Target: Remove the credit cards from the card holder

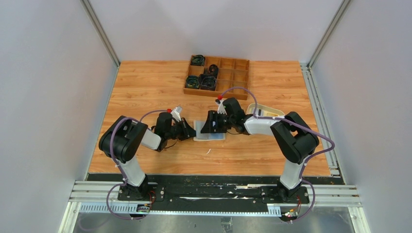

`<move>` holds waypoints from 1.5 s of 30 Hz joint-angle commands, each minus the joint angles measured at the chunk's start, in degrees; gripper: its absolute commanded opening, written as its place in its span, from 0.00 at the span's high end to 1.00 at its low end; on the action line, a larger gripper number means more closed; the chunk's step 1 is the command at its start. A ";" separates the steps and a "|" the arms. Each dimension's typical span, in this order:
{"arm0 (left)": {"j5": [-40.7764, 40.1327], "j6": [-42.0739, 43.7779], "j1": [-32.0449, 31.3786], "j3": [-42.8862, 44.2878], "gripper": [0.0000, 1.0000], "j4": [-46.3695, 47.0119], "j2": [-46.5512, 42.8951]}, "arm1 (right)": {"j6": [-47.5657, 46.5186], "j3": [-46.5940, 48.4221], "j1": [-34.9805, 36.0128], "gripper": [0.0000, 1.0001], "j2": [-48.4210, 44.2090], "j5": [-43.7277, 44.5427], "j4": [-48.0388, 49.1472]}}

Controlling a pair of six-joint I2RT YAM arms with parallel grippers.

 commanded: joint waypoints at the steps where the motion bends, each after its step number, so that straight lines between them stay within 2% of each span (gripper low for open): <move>1: -1.29 2.84 -0.50 -1.38 1.00 -4.53 2.45 | 1.24 -2.95 -1.49 0.31 -1.18 -2.82 7.12; 5: 2.50 -1.07 -0.33 -2.28 1.00 4.34 3.77 | 3.14 -5.13 -2.35 0.31 -0.66 -3.29 11.17; 12: 7.52 -14.17 -0.23 -3.97 1.00 29.82 13.36 | 8.89 -9.01 -5.05 0.32 2.52 -7.52 21.64; 15: 8.12 -20.95 -0.09 -5.02 1.00 43.04 18.84 | 9.96 -10.92 -6.12 0.32 2.52 -7.40 22.67; 23: 9.03 -22.22 0.04 -4.14 1.00 44.14 17.49 | 11.93 -17.16 -9.70 0.32 1.07 -7.36 27.80; 32: 10.67 -25.93 0.03 -0.84 1.00 44.14 15.03 | 17.54 -17.51 -10.35 0.32 4.44 -12.19 39.23; 45: 10.76 -24.44 0.11 -1.70 1.00 44.13 18.11 | 25.17 -17.88 -10.48 0.33 5.88 -15.99 50.37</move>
